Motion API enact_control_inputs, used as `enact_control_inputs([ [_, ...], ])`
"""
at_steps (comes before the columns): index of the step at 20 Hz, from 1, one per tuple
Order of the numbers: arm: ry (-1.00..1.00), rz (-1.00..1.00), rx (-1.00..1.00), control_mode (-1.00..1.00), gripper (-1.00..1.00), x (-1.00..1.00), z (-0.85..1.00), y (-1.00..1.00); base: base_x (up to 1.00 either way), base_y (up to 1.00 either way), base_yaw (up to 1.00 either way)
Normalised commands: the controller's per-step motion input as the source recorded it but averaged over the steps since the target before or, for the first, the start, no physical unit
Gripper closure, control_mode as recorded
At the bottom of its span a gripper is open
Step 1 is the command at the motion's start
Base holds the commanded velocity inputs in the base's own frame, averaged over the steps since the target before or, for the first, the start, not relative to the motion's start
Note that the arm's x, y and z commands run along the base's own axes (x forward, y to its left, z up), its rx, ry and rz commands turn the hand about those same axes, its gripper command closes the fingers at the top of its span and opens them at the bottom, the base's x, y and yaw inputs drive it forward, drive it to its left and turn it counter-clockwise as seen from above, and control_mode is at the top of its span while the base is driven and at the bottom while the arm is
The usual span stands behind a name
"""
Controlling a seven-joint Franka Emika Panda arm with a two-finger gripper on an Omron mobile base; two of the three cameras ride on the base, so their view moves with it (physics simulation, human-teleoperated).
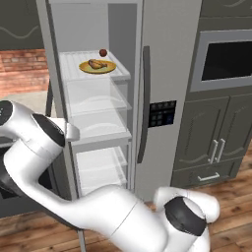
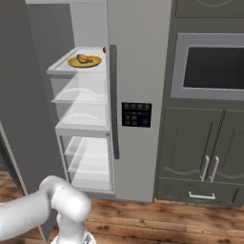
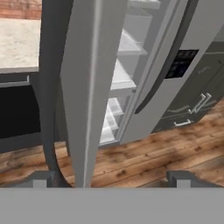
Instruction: Retrieve the chicken drumstick from the fridge and place it on the saucepan with marinade on the stove.
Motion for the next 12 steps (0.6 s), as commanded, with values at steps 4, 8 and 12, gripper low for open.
enact_control_inputs([
  [4,0.00,0.14,0.01,-1.00,-1.00,-0.53,0.34,-0.87,0.00,0.00,0.00],
  [8,0.00,0.14,0.04,-1.00,-1.00,-0.51,0.38,-0.90,0.00,0.00,0.00],
  [12,0.00,0.15,0.05,-1.00,-1.00,-0.61,0.37,-0.99,0.00,0.00,0.00],
])
